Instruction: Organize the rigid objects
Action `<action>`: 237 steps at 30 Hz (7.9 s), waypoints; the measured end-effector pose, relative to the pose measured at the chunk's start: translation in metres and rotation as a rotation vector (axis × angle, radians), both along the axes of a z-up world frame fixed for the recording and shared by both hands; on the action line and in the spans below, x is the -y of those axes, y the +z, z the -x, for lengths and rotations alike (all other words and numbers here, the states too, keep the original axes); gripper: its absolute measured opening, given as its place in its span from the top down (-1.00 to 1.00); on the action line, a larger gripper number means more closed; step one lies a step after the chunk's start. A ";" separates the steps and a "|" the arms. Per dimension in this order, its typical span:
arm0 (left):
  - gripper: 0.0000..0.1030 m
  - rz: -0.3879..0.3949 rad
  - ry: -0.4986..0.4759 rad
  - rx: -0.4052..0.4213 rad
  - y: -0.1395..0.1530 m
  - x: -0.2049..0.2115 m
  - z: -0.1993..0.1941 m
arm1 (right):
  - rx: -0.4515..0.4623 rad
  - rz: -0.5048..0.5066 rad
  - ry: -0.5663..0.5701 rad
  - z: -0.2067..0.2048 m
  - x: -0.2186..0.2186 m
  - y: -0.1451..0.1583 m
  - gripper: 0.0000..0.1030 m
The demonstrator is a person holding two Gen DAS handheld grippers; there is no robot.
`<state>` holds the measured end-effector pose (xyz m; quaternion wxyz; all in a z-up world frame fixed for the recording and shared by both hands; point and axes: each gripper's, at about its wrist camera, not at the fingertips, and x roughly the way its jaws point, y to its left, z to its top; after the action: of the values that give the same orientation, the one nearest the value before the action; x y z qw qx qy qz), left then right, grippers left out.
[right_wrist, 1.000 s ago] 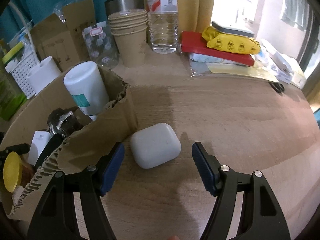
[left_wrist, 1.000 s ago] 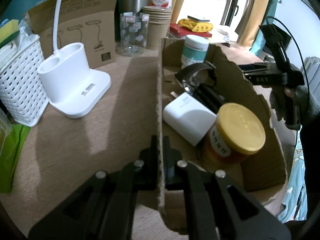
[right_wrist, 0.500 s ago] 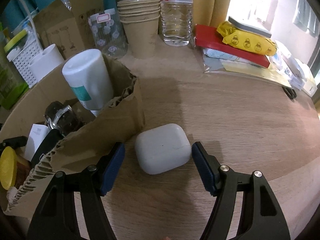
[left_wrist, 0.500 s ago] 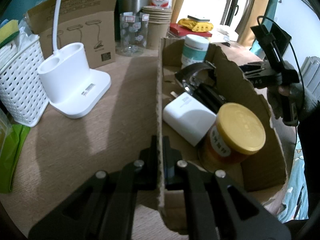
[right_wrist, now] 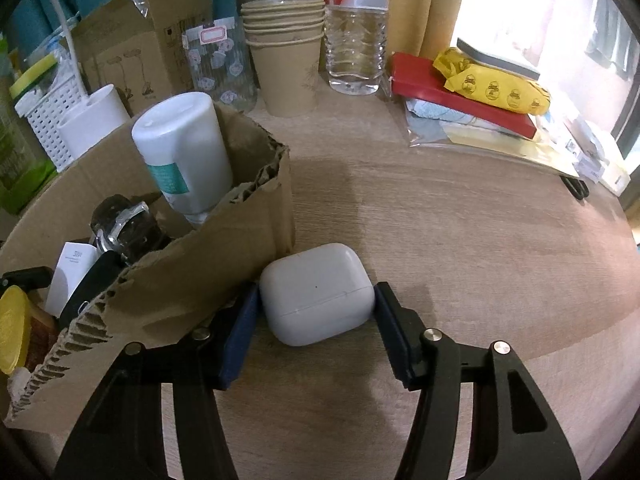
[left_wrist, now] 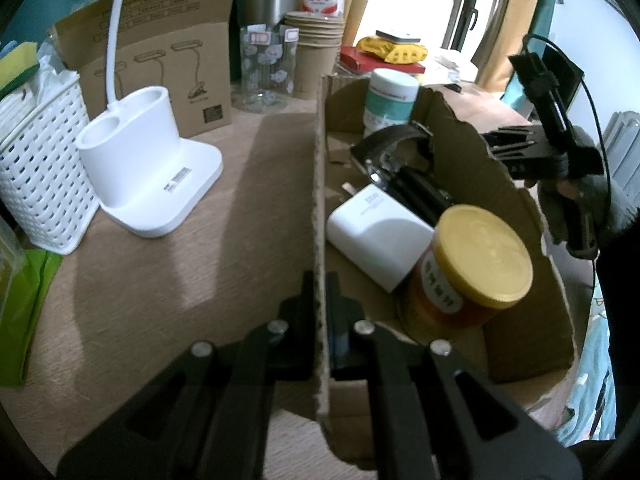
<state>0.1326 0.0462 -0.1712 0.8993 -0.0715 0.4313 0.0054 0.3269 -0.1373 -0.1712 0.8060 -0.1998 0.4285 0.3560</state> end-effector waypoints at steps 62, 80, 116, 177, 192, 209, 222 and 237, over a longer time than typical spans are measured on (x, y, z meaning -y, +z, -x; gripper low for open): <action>0.93 0.005 0.002 0.005 0.003 0.004 0.000 | 0.098 -0.134 -0.087 0.123 -0.063 0.079 -0.17; 0.93 0.006 0.002 0.005 0.002 0.002 0.001 | 0.017 -0.070 -0.072 0.094 -0.090 0.041 -0.17; 0.93 0.008 0.002 0.005 0.002 0.003 0.001 | 0.018 -0.071 -0.045 0.099 -0.086 0.052 -0.35; -0.69 -0.056 -0.034 0.347 0.140 0.051 0.082 | 0.363 -0.236 -0.501 0.233 0.086 0.168 -0.35; -0.80 -0.070 -0.059 0.519 0.201 0.071 0.109 | 0.465 -0.300 -0.523 0.267 0.108 0.212 -0.35; -0.80 -0.085 -0.097 0.610 0.239 0.080 0.120 | 0.503 -0.346 -0.585 0.282 0.124 0.229 -0.35; -0.80 -0.082 -0.116 0.588 0.232 0.079 0.117 | 0.513 -0.340 -0.605 0.282 0.124 0.223 -0.36; -0.80 -0.092 -0.109 0.578 0.230 0.080 0.116 | 0.510 -0.338 -0.606 0.280 0.123 0.222 -0.36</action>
<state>0.0164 -0.0335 0.0589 0.9861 -0.0060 0.1599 -0.0441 0.0467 -0.2600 0.0506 0.9756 -0.0116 0.1907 0.1078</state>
